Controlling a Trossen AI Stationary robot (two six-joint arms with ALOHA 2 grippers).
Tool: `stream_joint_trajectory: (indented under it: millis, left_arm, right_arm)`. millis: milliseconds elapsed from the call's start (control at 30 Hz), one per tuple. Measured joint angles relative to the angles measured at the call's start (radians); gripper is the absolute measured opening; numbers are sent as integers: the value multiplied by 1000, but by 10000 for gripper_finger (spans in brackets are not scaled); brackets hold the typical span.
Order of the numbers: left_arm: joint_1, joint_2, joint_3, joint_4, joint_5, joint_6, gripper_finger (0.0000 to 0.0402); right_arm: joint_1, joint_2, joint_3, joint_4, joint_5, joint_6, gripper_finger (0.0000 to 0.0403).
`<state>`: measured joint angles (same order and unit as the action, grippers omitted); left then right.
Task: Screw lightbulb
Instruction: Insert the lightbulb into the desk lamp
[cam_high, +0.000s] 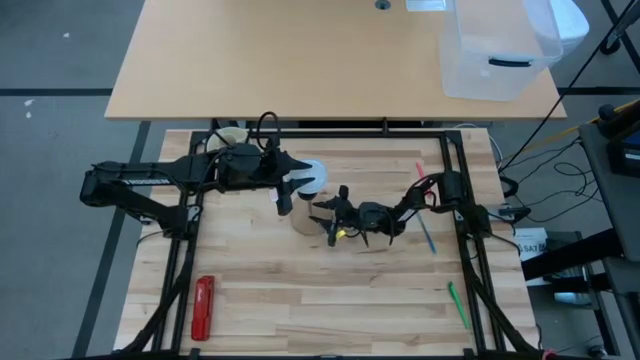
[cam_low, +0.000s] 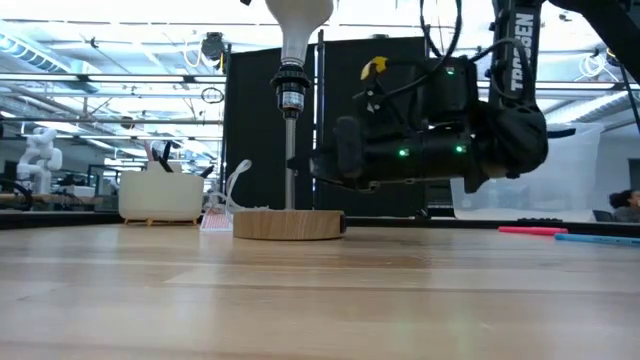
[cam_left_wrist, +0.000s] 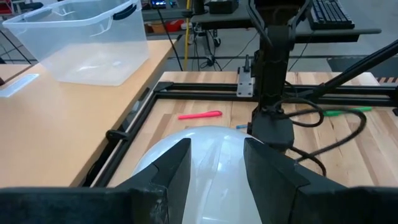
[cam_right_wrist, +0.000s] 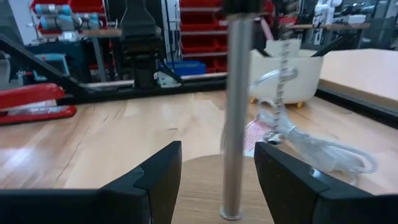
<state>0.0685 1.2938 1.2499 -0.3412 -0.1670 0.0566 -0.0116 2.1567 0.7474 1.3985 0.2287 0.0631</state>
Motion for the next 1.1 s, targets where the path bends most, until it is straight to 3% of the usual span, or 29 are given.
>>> stream_joint_trajectory:
  millis: [267, 633, 1100]
  left_arm:
    - [0, 0, 0, 0, -1, -4, 153]
    - [0, 0, 0, -1, 1, -6, 153]
    - [0, 0, 0, -1, -1, -13, 153]
  right_arm:
    - [-3, 0, 60, -49, 12, -22, 182]
    - [-7, 0, 59, -61, 44, -12, 27]
    - [-6, -1, 60, -75, 56, -15, 29]
